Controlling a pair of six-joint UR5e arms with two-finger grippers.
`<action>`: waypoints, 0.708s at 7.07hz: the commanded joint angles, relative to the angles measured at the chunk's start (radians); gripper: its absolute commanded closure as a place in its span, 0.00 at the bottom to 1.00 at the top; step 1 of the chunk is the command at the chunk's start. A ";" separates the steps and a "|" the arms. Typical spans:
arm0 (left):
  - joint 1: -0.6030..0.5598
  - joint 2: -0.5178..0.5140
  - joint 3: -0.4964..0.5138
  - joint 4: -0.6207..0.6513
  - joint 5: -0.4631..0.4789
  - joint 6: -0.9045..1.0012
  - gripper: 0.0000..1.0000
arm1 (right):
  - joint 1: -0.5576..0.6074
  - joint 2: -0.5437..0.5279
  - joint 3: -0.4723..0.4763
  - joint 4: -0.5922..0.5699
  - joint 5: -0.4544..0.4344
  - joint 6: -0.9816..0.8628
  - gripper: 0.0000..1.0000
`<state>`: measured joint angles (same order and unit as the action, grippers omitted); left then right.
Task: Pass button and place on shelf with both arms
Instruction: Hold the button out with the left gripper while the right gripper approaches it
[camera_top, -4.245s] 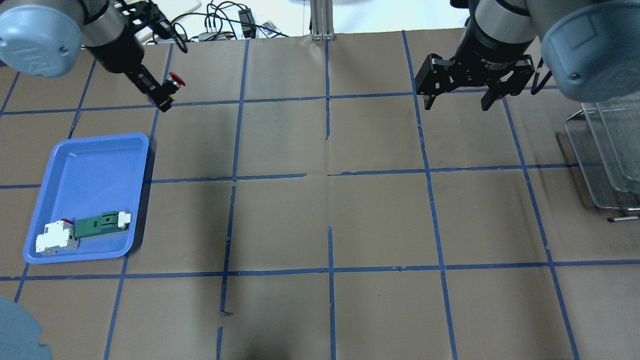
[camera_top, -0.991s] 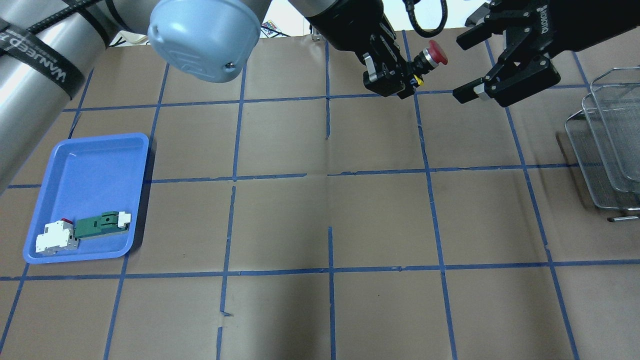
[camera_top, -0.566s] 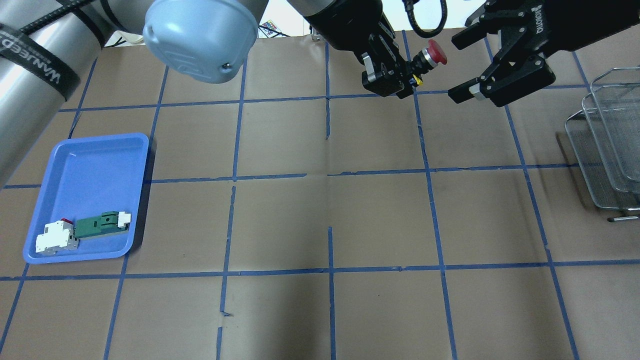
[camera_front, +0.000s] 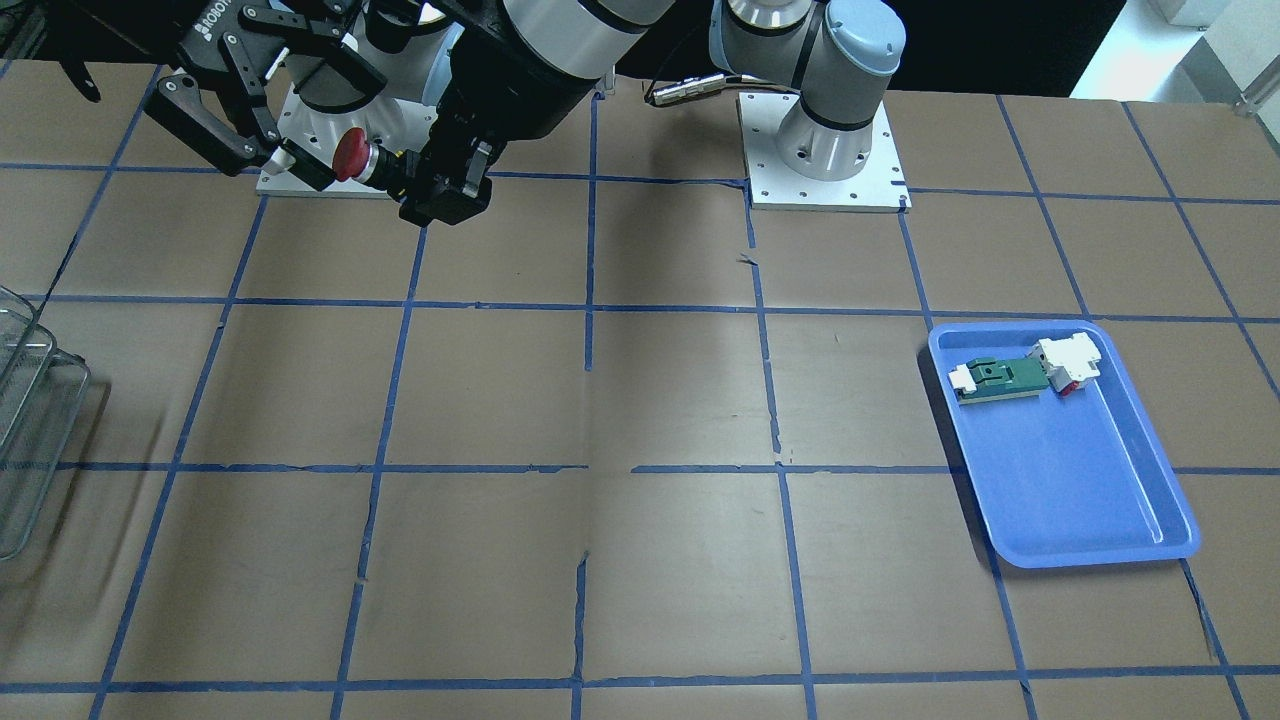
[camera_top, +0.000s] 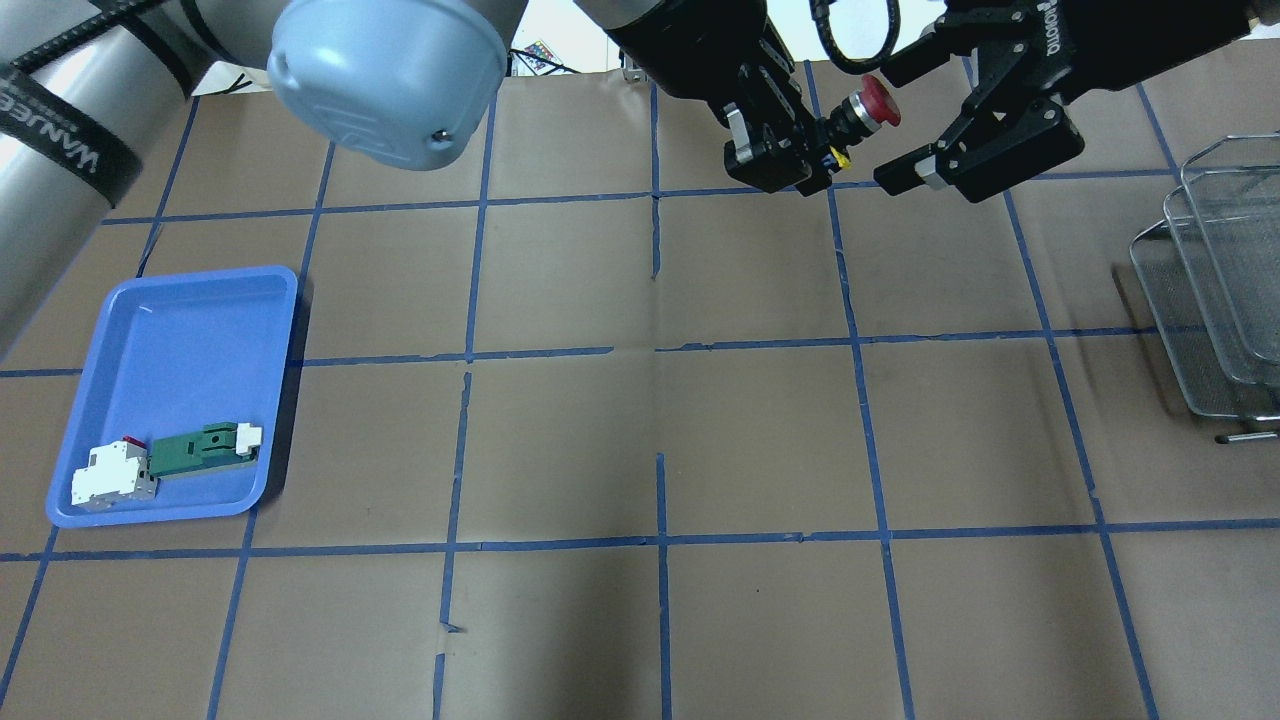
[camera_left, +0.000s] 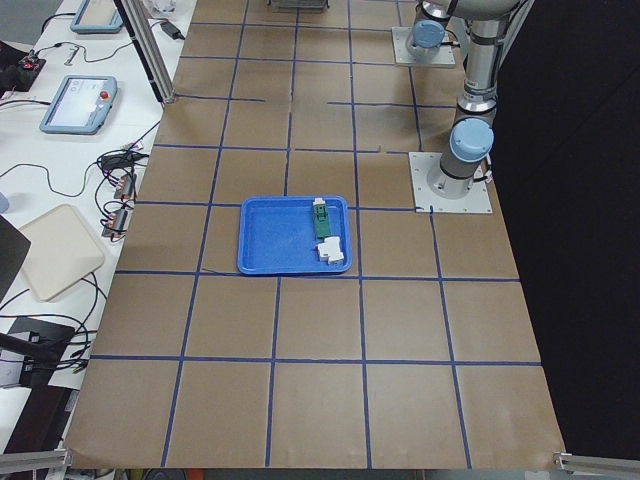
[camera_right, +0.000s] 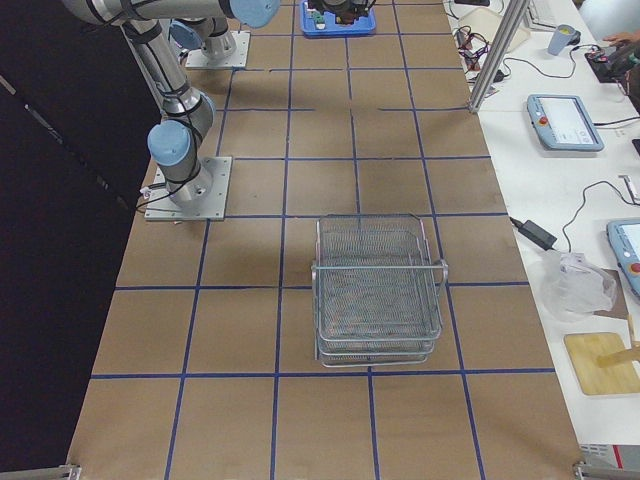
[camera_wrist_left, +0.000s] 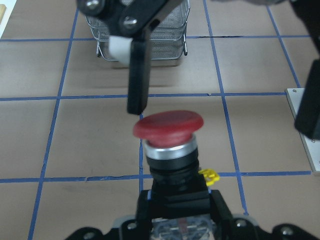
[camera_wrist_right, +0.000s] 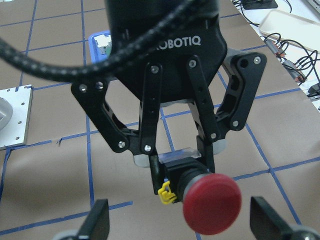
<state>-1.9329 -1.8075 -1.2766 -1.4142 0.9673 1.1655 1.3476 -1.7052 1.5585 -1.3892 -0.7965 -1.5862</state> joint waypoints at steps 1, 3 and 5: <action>-0.001 0.017 -0.010 -0.008 -0.001 0.000 0.98 | 0.001 0.004 -0.003 -0.010 0.025 0.017 0.00; -0.003 0.031 -0.035 -0.006 0.001 0.000 0.97 | 0.002 -0.002 0.006 -0.002 0.025 0.037 0.00; -0.002 0.045 -0.035 -0.003 0.005 0.000 0.97 | 0.008 0.002 0.008 -0.004 0.025 0.040 0.00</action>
<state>-1.9356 -1.7688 -1.3101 -1.4207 0.9709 1.1652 1.3517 -1.7049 1.5641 -1.3921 -0.7718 -1.5481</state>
